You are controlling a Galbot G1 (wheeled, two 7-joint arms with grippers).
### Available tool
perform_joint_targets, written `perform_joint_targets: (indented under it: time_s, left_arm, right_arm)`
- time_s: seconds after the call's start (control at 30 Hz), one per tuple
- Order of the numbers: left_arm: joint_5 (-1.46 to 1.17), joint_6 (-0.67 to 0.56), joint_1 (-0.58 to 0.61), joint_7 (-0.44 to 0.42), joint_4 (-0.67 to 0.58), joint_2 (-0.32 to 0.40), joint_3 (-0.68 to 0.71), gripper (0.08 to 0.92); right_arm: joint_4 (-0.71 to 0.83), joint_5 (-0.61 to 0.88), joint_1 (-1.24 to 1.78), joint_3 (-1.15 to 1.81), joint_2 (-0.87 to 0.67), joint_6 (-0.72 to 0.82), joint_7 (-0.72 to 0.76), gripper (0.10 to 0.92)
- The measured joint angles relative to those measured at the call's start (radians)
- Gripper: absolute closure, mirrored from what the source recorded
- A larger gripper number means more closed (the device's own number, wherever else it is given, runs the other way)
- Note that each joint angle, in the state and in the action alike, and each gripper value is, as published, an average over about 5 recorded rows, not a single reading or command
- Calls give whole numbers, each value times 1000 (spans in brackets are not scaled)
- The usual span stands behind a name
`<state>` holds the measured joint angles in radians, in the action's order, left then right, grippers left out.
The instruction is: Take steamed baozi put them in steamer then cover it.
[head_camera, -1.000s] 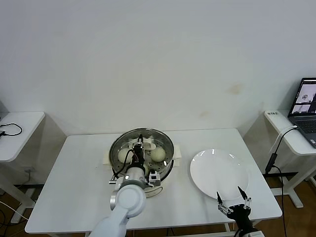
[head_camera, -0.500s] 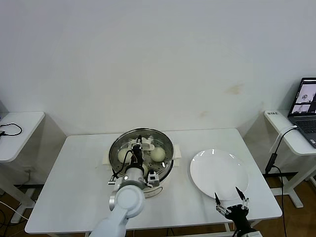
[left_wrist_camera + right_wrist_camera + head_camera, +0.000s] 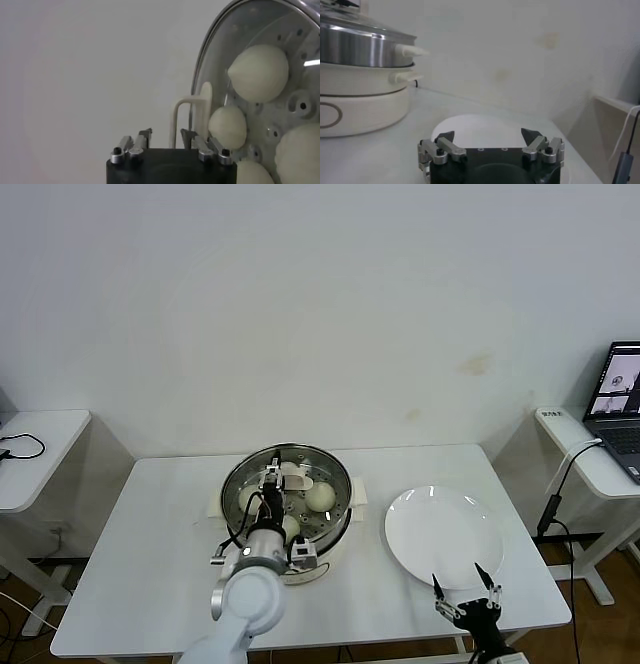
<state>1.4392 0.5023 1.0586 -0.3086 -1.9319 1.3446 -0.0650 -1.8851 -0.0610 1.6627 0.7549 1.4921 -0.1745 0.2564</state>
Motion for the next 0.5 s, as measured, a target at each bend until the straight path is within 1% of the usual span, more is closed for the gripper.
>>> perform_joint_targets:
  time_s: [0.13,0.23,0.37,0.5]
  left_arm:
    - [-17,-14,33,22,-43,-17,-8,260]
    - [-43,-28,65,49,-82,-32,-18,199]
    - [-98,-55,121,95,-143,-57,-42,179]
    - [-205,-96,196,168,-209,-84,-84,177]
  right_arm:
    - [3,1,-1,3,-1,0,-1,203]
    - [6,2,-3,3,-1,1,-1,202]
    - [6,3,-2,4,-2,1,-1,203]
    - [7,3,-1,5,-5,1,-1,202]
